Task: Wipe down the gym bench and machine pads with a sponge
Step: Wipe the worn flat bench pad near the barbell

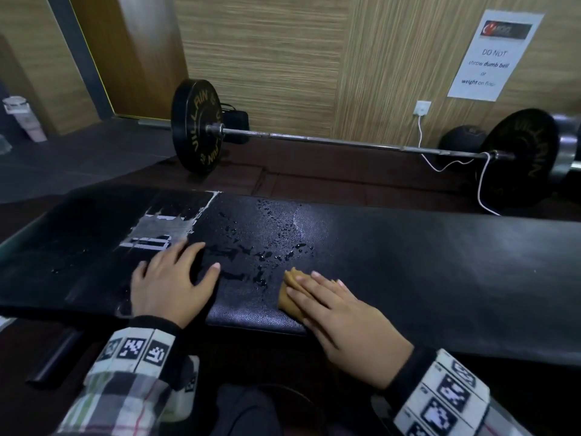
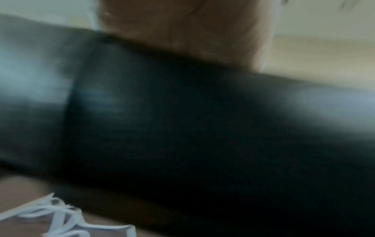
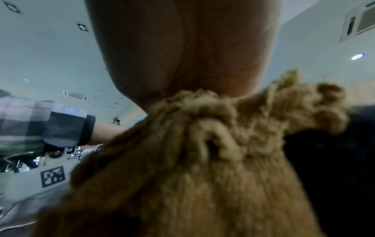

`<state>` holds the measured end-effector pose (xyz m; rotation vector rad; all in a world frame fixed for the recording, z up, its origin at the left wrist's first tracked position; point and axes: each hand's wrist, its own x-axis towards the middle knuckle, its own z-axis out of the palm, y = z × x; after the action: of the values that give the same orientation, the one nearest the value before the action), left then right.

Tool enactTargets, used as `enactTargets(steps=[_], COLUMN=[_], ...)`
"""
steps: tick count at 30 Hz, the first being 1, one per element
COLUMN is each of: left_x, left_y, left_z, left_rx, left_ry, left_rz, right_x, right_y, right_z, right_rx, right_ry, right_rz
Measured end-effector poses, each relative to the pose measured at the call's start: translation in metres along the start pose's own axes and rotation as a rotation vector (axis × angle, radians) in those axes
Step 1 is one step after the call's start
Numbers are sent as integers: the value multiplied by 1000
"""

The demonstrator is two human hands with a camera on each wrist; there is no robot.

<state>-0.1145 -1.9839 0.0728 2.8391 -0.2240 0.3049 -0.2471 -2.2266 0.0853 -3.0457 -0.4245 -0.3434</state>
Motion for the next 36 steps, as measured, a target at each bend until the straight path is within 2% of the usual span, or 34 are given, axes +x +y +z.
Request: enactTargets(steps=[2,5,9,13,16,19,23,27,29,32,34,36], left_x=[5,6,6,5,5,5,5,5,5,4,4,5], left_y=[-12,-17,-15,-16,-15,-16,-17,-16,-16,-15,-15,-15], left_z=[1,4,7,8,9,9,10,10,10,10,10,10], left_rx=[19,34,22,16,9,3,1,-15,-18,-20,-19,-19], left_ry=[-11,5,43,61,82,94,119,124,129,135,125,126], left_rz=[-43,-37,-54,-57,-61,-57,-48,-50,-52,-54,-55,-59], right_x=[-2,10,50,104,131,140,116,83,78,91,109,126], right_y=[11,33,55,42,20,0,-17,8,29,51,52,41], right_z=[-1,-1,-4,-23,-32,-25,-16,-19,-26,-36,-37,-33], right_rx=[26,63,-8,-88,-91,-28,43,151,147,-20,-96,-104], right_ry=[-58,-212,-465,-576,-622,-573,-588,-641,-649,-659,-652,-623], right_rz=[55,215,340,415,376,213,-101,-289,-263,-53,29,43])
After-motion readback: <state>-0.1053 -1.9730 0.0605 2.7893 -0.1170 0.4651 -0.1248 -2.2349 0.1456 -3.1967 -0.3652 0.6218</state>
